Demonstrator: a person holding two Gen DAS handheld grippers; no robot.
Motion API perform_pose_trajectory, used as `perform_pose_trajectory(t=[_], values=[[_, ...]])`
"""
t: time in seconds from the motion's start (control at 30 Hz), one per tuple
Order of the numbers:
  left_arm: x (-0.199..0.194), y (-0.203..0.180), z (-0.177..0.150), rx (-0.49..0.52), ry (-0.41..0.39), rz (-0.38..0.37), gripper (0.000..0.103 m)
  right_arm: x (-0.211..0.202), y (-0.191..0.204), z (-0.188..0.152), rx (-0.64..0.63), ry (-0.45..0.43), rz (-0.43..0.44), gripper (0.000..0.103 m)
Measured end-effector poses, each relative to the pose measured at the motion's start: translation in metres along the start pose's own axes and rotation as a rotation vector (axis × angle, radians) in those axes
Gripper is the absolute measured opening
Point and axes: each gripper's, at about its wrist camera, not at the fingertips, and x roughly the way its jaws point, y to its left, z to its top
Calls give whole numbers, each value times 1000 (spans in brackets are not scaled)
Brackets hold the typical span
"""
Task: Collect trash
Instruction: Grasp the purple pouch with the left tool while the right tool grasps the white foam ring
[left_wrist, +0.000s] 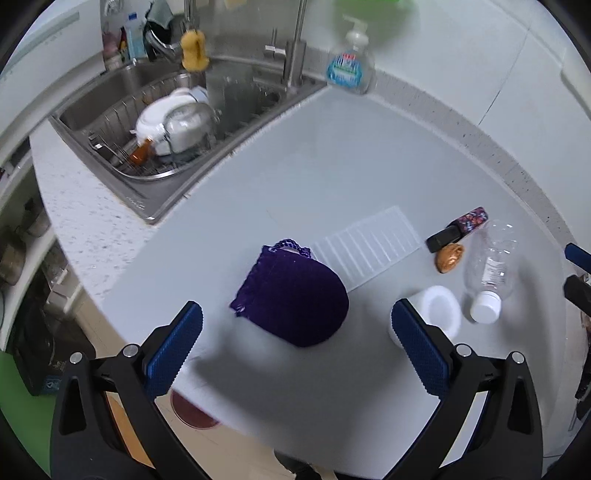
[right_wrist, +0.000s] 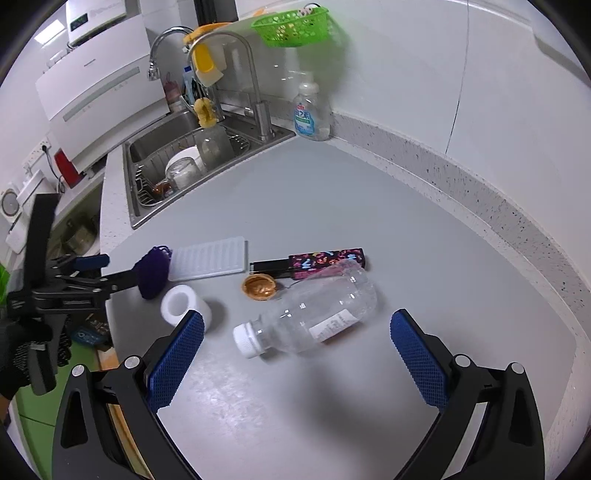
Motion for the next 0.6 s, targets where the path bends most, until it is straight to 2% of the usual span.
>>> perform_pose_trajectory(t=[0.2, 0.27, 0.3, 0.47, 0.5, 0.53, 0.57, 0.6], values=[[22, 0, 3, 8, 22, 18, 99, 9, -16, 2, 21, 17, 3, 97], [25, 0, 3, 11, 24, 25, 88, 11, -20, 2, 26, 20, 5, 97], [27, 0, 3, 16, 33, 34, 75, 12, -20, 2, 28, 21, 6, 97], [30, 1, 0, 18, 33, 46, 60, 18, -18, 3, 21, 26, 20, 97], [30, 2, -1, 17, 32, 55, 48, 19, -17, 4, 18, 28, 24, 97], [30, 4, 0, 16, 29, 74, 26, 20, -15, 4, 15, 30, 27, 97], [29, 8, 0, 7, 26, 95, 17, 21, -14, 4, 13, 32, 29, 97], [28, 13, 0, -8, 27, 77, 13, 22, -12, 4, 11, 33, 34, 97]])
